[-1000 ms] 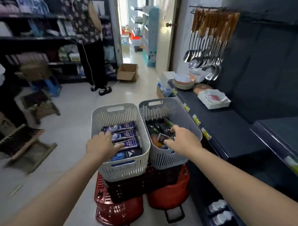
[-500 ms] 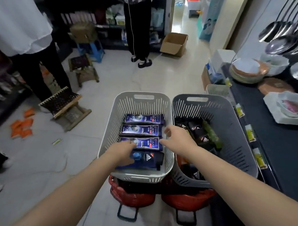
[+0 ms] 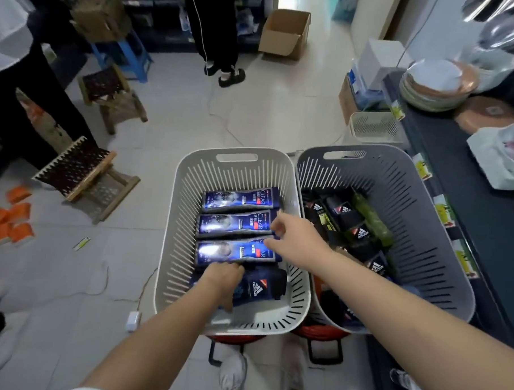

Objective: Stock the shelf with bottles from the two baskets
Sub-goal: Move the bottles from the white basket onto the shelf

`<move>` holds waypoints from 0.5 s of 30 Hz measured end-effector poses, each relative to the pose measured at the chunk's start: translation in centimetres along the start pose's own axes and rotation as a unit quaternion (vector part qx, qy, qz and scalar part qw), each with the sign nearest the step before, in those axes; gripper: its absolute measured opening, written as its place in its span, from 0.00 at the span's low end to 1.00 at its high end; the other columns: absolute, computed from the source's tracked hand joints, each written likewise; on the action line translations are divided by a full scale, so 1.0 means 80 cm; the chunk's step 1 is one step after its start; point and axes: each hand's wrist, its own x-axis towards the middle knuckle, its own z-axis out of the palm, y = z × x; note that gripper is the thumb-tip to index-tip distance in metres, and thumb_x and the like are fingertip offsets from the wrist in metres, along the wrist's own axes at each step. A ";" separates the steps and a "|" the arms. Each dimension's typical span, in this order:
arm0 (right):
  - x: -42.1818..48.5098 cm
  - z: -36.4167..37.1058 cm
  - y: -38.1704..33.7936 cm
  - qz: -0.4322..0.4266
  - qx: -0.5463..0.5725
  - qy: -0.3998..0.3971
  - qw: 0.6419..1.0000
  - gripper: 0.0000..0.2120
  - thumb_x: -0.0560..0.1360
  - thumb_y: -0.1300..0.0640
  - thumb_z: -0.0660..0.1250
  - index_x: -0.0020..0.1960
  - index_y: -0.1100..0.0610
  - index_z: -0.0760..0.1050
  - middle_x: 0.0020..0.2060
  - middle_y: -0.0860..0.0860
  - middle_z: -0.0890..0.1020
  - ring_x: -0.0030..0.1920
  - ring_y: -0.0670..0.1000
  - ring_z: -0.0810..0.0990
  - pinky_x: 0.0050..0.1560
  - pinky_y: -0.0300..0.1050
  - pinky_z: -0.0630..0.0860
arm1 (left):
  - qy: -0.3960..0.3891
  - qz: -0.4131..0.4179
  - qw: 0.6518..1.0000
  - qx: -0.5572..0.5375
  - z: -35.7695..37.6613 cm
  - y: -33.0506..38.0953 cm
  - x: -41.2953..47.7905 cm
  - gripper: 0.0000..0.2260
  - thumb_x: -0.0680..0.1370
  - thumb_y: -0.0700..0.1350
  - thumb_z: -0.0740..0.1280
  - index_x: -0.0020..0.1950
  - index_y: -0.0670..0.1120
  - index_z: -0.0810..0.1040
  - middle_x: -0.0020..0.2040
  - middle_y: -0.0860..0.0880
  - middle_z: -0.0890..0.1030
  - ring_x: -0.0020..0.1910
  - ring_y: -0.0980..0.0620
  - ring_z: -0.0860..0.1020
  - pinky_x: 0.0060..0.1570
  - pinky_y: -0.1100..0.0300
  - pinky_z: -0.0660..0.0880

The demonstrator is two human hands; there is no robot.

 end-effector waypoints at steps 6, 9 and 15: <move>0.002 0.007 -0.005 0.061 0.043 0.037 0.997 0.12 0.74 0.53 0.70 0.54 0.59 0.77 0.48 0.52 0.80 0.50 0.52 0.78 0.53 0.47 0.75 | 0.050 0.035 0.998 -0.007 0.019 0.008 0.012 0.46 0.68 0.52 0.77 0.76 0.42 0.54 0.68 0.43 0.69 0.64 0.42 0.72 0.60 0.48 0.72; -0.001 0.011 -0.007 0.083 0.072 0.060 0.992 0.11 0.74 0.55 0.71 0.52 0.60 0.77 0.46 0.52 0.80 0.48 0.51 0.78 0.50 0.44 0.74 | 0.050 0.044 0.998 -0.019 0.010 0.000 0.007 0.43 0.68 0.53 0.76 0.74 0.41 0.58 0.66 0.43 0.71 0.62 0.42 0.75 0.56 0.49 0.73; 0.001 0.023 -0.011 0.136 0.007 0.088 0.987 0.07 0.78 0.58 0.62 0.49 0.60 0.77 0.47 0.54 0.81 0.49 0.54 0.77 0.44 0.43 0.70 | 0.120 0.002 0.985 -0.125 -0.036 -0.043 -0.020 0.34 0.61 0.60 0.77 0.58 0.46 0.66 0.55 0.48 0.79 0.52 0.43 0.79 0.44 0.53 0.73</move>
